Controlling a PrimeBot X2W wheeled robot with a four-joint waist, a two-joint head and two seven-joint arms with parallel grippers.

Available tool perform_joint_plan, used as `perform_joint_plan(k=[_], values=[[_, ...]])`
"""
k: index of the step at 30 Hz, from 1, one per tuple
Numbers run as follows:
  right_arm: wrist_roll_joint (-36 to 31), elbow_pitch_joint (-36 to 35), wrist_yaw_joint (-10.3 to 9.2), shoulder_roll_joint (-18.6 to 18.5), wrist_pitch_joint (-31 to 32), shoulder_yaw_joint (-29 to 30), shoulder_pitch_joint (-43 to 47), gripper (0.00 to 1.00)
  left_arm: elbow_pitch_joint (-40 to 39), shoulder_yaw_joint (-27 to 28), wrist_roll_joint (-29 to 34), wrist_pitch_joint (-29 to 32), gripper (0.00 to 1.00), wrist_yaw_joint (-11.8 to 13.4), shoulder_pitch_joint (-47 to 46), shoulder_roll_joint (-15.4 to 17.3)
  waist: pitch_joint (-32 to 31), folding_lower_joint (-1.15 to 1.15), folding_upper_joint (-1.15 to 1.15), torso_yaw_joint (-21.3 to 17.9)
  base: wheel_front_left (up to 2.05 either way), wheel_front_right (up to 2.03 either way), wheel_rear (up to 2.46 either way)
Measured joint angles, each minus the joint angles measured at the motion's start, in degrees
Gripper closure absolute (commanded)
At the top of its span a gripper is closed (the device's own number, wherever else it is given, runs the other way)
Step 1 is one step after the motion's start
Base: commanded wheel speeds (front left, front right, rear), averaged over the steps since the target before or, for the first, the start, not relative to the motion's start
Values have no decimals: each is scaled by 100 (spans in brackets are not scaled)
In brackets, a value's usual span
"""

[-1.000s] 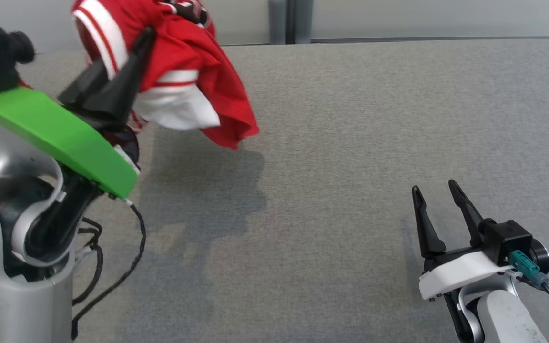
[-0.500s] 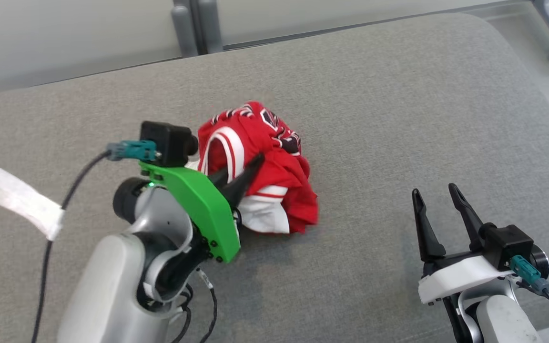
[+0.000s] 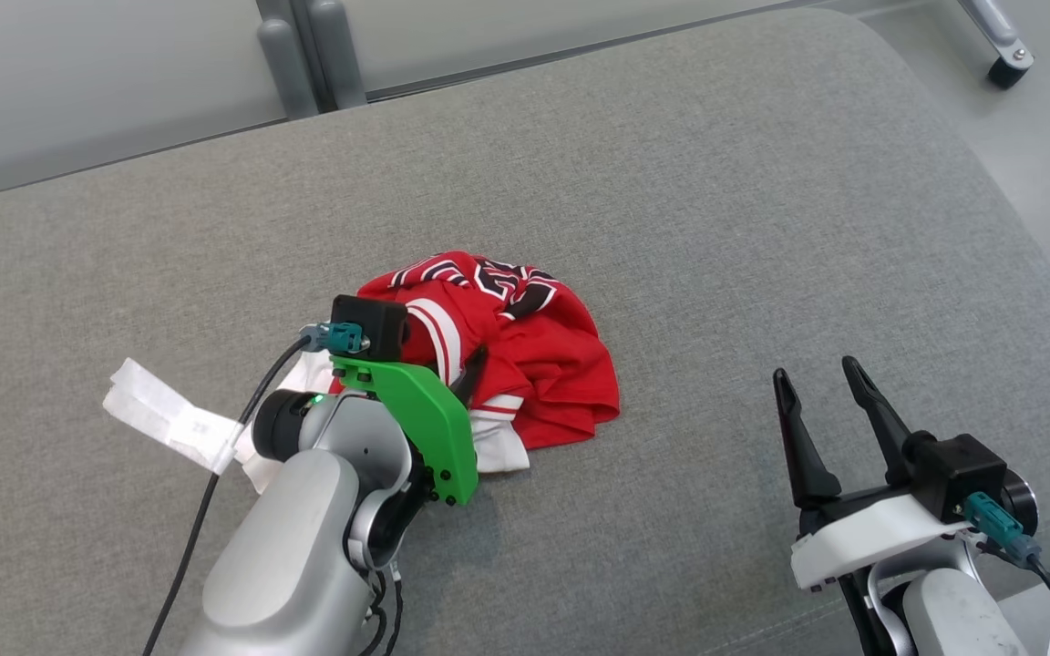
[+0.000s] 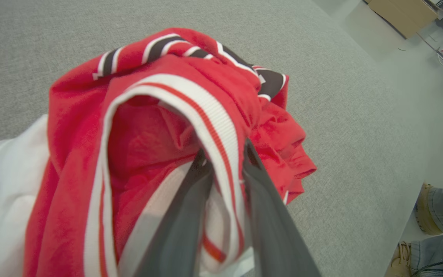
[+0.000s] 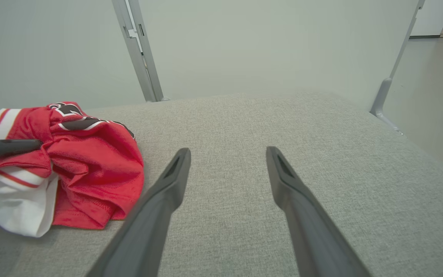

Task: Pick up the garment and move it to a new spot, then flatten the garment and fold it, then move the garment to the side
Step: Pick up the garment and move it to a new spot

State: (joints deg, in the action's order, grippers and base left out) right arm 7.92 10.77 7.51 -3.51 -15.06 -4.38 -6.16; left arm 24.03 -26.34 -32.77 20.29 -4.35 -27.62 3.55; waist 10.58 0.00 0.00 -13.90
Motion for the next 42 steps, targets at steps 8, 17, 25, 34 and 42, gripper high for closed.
perform_joint_plan(k=[8,17,25,34,42], values=[[-30,-34,0,-29,0,71,121,0,-245,-185,140,-538,0,41,160,-23,-147,0,0,150,0,0,0],[-131,-343,0,-88,0,186,190,0,-1772,18,474,-1110,0,568,1109,493,-308,0,0,465,0,0,0],[-383,-621,0,-246,0,296,389,0,-2076,575,435,-1969,0,846,1965,833,-527,0,0,806,0,0,0],[-513,-692,0,-412,0,403,610,0,-1540,895,583,-3221,0,843,2664,1089,-814,0,0,1163,0,0,0],[-600,-538,0,-438,0,488,721,0,-1032,1362,734,-3513,0,802,2891,1109,-917,0,0,1379,0,0,0]])
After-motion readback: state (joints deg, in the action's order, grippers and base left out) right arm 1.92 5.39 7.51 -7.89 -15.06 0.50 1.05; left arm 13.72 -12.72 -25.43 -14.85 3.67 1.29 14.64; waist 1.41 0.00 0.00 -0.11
